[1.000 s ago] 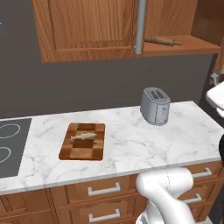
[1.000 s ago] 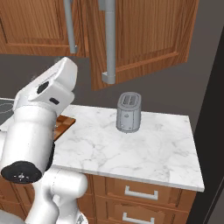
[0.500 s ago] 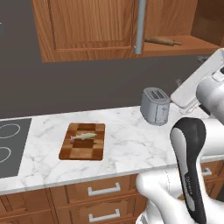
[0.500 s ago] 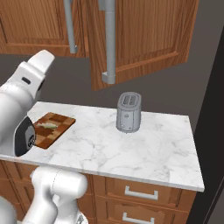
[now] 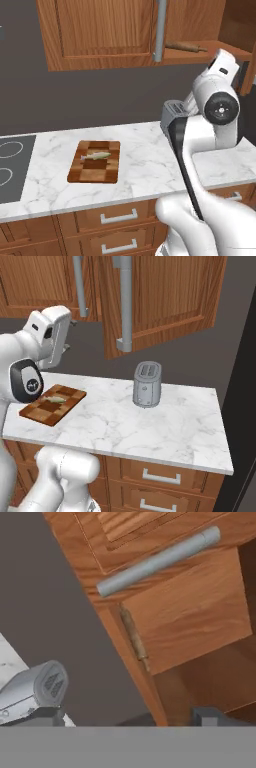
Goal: Open the cabinet, retrieve the rolling pin, and place it next to the meat on the cutting board to prepare for tenderizing.
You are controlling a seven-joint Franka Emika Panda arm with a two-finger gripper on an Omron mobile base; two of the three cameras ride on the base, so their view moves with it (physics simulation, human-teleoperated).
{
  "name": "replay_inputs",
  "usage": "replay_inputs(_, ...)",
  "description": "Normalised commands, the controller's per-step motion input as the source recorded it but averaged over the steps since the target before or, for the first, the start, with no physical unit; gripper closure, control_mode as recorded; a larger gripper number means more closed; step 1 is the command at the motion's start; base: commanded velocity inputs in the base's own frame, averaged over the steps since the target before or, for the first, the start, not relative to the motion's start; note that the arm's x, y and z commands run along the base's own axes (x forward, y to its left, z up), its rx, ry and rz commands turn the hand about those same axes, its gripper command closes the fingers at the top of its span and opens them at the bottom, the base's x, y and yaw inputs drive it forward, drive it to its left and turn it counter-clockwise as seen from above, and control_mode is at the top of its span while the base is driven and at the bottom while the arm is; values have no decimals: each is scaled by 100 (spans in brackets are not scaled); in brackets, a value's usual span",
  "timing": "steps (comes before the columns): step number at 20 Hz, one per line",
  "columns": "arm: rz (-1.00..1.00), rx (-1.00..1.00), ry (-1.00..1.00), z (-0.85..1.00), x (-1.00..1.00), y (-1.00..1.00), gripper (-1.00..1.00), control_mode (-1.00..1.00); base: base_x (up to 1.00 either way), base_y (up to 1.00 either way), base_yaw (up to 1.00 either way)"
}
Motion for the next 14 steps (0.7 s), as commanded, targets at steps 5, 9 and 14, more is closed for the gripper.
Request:
replay_inputs(5, -27, -9, 27, -1, 57, -60, -100, -100, 0, 0, 0)
replay_inputs(9, -27, -7, 21, -16, 50, -48, -100, -100, 0, 0, 0)
replay_inputs(14, -25, -8, 16, -17, 37, -33, -100, -100, 0, 0, 0)
